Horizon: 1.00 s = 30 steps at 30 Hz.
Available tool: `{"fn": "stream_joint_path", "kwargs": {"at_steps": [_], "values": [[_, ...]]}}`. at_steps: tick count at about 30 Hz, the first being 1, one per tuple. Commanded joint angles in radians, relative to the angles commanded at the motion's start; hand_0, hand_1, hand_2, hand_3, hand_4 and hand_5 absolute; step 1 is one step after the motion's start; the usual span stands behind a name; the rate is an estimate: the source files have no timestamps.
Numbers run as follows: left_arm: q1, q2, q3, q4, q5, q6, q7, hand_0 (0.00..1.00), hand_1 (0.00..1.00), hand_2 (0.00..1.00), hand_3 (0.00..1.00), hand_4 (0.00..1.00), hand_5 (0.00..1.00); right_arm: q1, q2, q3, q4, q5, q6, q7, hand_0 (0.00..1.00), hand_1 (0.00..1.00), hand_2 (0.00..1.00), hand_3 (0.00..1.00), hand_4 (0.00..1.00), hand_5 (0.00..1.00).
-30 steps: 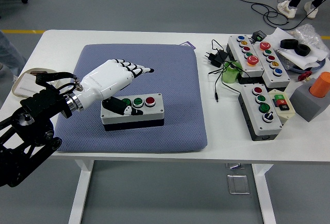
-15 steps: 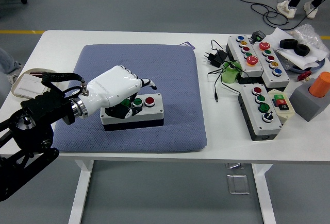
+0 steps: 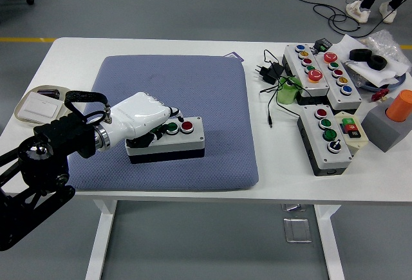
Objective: Pick up the button,place it on the desk,press the button,press the button
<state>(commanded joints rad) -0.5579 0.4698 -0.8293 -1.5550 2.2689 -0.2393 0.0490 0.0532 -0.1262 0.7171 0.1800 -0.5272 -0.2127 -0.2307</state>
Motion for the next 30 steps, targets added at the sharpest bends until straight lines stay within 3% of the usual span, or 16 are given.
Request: {"fn": "stream_joint_path", "kwargs": {"at_steps": [21,30], "values": [[-0.001,0.010,0.016,0.022,0.000,-0.049,0.012,0.112,0.002,0.012,0.741,0.262,0.002,0.000,0.000,-0.001,0.000,0.001,0.000,0.000,0.627,0.477,0.539,0.582,0.279,0.022],[-0.009,0.012,0.032,0.040,0.000,-0.100,0.026,0.113,0.002,0.012,0.738,0.269,0.002,-0.003,0.001,0.004,0.000,-0.003,-0.001,-0.001,0.627,0.477,0.539,0.582,0.280,0.022]]}}
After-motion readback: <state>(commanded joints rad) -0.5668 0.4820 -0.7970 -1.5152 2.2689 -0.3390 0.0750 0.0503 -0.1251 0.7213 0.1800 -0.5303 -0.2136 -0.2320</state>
